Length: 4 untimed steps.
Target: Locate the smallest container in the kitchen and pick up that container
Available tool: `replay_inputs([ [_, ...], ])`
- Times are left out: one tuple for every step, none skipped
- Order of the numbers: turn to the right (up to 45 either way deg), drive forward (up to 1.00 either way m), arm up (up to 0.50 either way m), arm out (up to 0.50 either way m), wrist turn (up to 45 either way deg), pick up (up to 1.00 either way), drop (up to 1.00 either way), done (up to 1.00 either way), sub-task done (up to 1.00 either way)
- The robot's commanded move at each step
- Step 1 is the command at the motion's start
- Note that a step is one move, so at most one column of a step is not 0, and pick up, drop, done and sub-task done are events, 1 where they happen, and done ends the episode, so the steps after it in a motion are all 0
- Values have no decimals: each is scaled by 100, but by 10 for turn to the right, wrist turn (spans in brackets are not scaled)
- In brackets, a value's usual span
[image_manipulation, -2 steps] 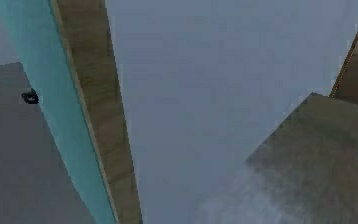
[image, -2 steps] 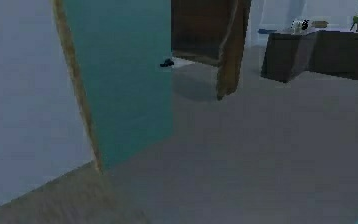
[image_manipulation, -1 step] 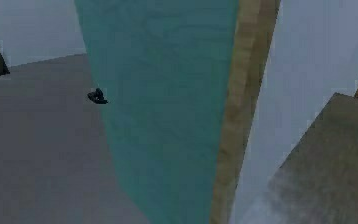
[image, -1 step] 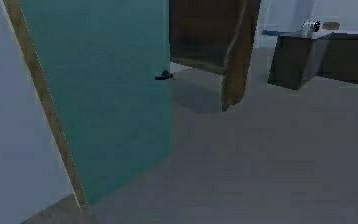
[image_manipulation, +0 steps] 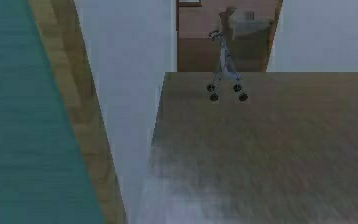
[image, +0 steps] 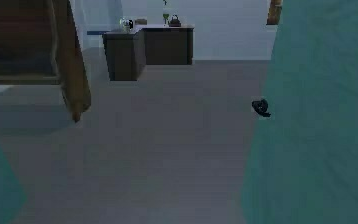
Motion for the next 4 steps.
replay_inputs([
  [0,100,0,0,0,0,0,0,0],
  [0,30,0,0,0,0,0,0,0],
  [390,0,0,0,0,0,0,0,0],
  [0,40,0,0,0,0,0,0,0],
])
